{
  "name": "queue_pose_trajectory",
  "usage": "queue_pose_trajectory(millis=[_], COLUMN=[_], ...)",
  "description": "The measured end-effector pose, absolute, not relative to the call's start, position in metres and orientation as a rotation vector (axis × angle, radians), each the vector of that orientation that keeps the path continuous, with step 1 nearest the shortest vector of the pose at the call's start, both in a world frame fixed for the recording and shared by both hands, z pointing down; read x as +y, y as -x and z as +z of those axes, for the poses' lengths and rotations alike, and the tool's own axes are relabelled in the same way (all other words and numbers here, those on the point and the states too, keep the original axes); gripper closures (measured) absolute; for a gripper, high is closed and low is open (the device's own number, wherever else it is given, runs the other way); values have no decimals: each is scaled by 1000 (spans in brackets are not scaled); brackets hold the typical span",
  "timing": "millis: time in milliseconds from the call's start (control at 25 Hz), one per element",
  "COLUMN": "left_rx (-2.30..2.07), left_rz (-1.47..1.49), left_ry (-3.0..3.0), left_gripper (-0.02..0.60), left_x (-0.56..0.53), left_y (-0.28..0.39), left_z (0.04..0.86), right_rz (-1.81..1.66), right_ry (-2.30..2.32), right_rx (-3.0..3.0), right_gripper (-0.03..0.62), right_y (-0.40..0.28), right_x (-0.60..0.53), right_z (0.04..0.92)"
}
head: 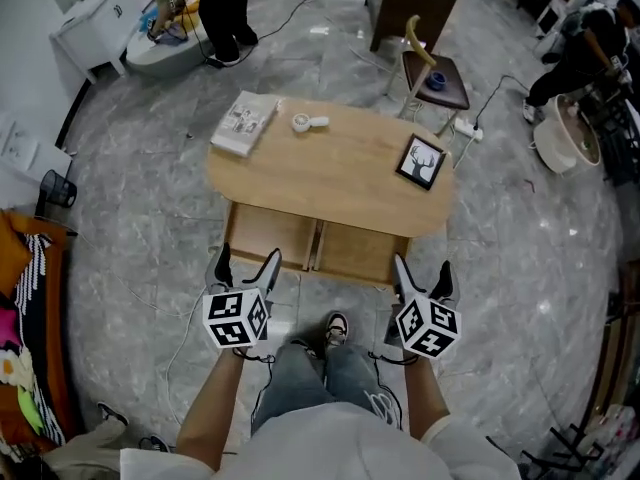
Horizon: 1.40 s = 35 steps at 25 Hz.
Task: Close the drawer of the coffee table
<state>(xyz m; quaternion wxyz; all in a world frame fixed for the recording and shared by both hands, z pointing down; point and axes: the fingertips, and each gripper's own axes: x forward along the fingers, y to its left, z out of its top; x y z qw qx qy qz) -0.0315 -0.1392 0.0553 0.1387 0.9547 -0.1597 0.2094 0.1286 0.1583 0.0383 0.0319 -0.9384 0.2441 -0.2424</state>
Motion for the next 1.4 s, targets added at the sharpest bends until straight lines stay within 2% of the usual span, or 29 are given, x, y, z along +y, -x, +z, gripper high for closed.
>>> queue_pose_trajectory(millis=[400, 960, 1400], left_rx=[-461, -372, -357], left_rz=[804, 986, 1043], left_ry=[-2702, -2648, -2625], left_gripper=[135, 135, 135], left_x=[-129, -94, -82], left_y=[32, 58, 56], left_z=[180, 422, 464], right_rz=[-1030, -1225, -1166], right_ry=[2854, 2775, 2881], right_rx=[688, 597, 605], right_gripper=[85, 77, 75], right_y=[-107, -60, -61], right_x=[173, 174, 180], right_z=[191, 442, 502])
